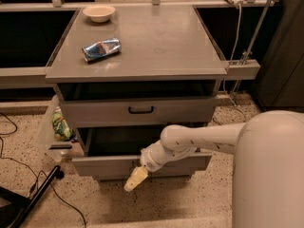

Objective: Open middle drawer

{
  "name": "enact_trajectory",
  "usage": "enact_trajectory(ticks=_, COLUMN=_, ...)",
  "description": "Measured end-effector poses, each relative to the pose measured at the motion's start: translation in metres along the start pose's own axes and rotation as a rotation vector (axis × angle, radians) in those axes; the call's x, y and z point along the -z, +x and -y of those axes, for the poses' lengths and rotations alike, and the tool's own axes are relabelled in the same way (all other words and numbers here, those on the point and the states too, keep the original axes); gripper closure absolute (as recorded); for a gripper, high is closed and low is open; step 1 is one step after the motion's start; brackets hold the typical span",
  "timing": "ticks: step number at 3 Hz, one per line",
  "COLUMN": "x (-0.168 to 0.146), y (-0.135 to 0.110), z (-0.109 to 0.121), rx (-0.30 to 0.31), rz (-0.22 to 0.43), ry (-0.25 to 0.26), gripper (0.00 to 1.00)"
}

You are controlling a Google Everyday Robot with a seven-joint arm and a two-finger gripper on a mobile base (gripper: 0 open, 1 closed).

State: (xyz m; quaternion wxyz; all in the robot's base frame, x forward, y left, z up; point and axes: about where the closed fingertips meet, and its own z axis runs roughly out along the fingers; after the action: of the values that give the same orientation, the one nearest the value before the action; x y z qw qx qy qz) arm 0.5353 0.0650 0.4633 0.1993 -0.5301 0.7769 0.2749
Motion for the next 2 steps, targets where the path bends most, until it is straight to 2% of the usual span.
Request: enact_trajectory(ticks=2, x=-0.0036, y=0.0103, z=-0.0007, rx=-0.034, rz=-0.005, ry=-0.024, gripper=0.00)
